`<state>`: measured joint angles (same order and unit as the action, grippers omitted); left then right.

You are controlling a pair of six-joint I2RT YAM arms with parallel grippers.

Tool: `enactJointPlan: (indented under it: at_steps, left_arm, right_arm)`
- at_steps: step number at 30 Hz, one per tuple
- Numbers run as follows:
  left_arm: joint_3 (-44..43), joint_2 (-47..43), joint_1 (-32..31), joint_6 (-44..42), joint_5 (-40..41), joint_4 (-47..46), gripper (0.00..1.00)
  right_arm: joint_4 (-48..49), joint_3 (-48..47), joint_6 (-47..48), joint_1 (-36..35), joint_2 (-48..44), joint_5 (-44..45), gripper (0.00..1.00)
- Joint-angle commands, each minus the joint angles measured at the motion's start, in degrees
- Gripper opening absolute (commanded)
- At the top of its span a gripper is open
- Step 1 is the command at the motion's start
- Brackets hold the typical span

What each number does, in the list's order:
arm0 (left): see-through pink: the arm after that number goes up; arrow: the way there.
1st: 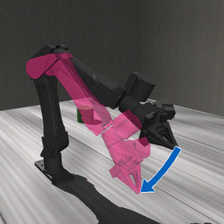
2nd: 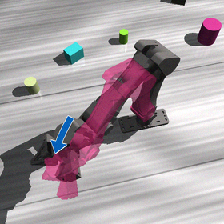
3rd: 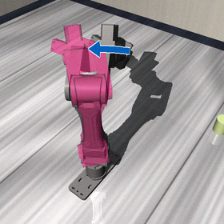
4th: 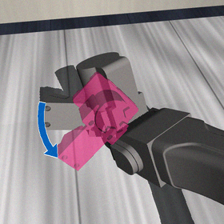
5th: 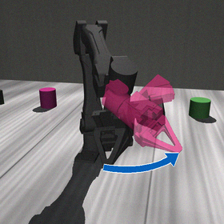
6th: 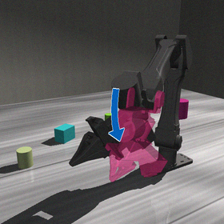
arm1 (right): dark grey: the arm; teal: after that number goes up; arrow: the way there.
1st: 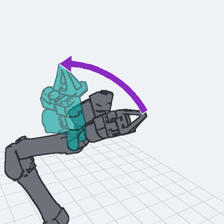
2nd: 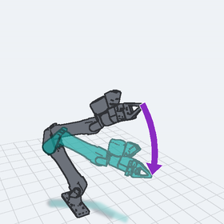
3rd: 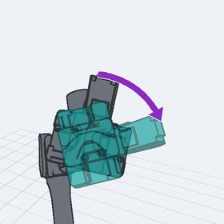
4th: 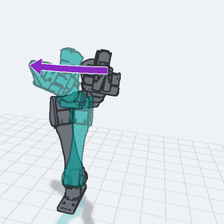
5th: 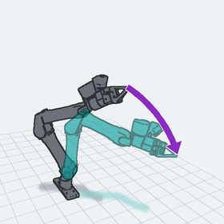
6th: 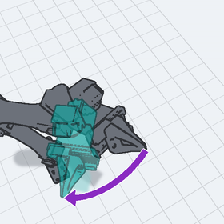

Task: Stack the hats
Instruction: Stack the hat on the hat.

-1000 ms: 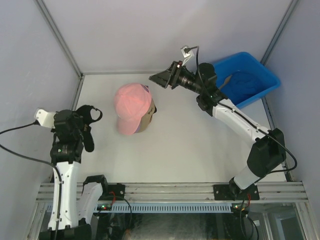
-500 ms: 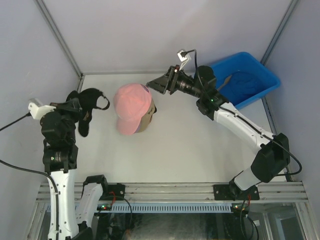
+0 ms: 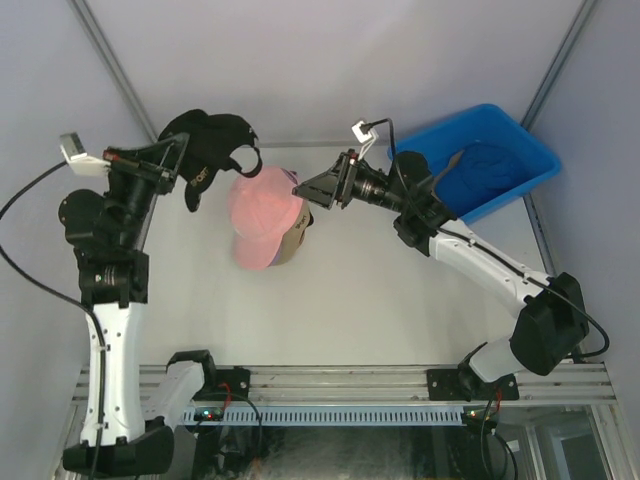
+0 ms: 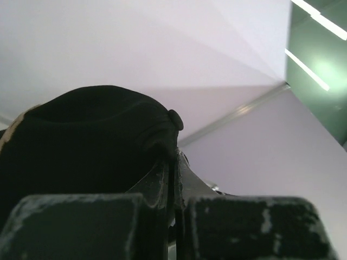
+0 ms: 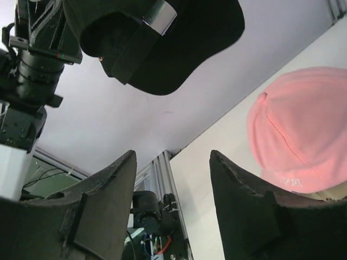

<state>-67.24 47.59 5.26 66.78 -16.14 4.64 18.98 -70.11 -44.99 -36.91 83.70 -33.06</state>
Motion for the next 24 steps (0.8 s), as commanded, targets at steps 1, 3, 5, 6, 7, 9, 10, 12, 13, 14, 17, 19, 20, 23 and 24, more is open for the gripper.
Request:
enactJointPlan:
  at_steps: [1, 3, 5, 6, 7, 9, 10, 12, 13, 14, 17, 19, 20, 23, 24]
  left_arm:
    - [-7.4, 3.5, -2.8, 8.8, -10.4, -12.8, 0.0]
    - [-9.3, 5.0, -4.5, 10.7, -12.7, -14.2, 0.0]
    - [-10.7, 6.0, -6.0, 13.1, -14.7, -16.1, 0.0]
    - [-11.0, 6.5, -6.7, 14.3, -15.6, -17.4, 0.0]
    - [-11.2, 6.8, -7.4, 15.6, -16.4, -18.7, 0.0]
    - [-11.3, 7.4, -8.9, 17.8, -17.5, -21.3, 0.0]
    - [-11.3, 7.5, -10.0, 18.8, -17.8, -22.6, 0.0]
    - [-11.9, 8.0, -12.3, 19.9, -18.4, -24.1, 0.0]
    - [-12.3, 8.3, -13.6, 20.1, -18.6, -24.4, 0.0]
    - [-12.8, 8.6, -14.9, 20.2, -18.8, -24.6, 0.0]
    - [-13.4, 9.3, -18.1, 20.4, -18.6, -24.6, 0.0]
    - [-13.3, 9.5, -19.9, 20.5, -18.2, -24.9, 0.0]
    - [-13.1, 9.7, -21.0, 20.8, -18.1, -25.6, 0.0]
    - [-13.3, 10.2, -23.0, 20.9, -17.7, -26.0, 0.0]
    - [-13.2, 10.4, -23.4, 21.0, -17.6, -26.1, 0.0]
  right_arm:
    - [7.9, -0.7, -0.9, -0.7, -1.4, -0.9, 0.57]
    - [7.4, -0.7, 1.0, -0.6, -1.7, 0.5, 0.57]
    - [5.8, -0.7, 3.9, -0.5, -2.3, 2.5, 0.58]
    - [4.7, -0.7, 5.4, -0.3, -2.7, 3.5, 0.58]
    - [3.8, -0.7, 6.9, -0.1, -3.1, 4.6, 0.59]
    - [1.5, 0.0, 10.0, 0.2, -4.1, 7.3, 0.6]
    - [1.3, 0.9, 11.6, 0.4, -4.7, 8.7, 0.61]
    - [1.6, 1.2, 13.8, 0.9, -5.8, 10.0, 0.62]
    - [2.1, 1.2, 14.4, 1.3, -6.2, 10.2, 0.62]
    - [2.8, 1.2, 14.6, 1.7, -6.5, 10.1, 0.62]
    - [4.9, 1.2, 15.1, 2.6, -7.6, 9.7, 0.62]
    - [5.9, 1.2, 15.9, 2.6, -8.4, 9.8, 0.62]
    - [6.4, 1.2, 16.2, 2.5, -8.7, 9.8, 0.62]
    - [7.7, 1.2, 16.6, 2.6, -9.7, 9.3, 0.62]
    - [8.2, 1.2, 16.5, 2.6, -10.1, 9.0, 0.62]
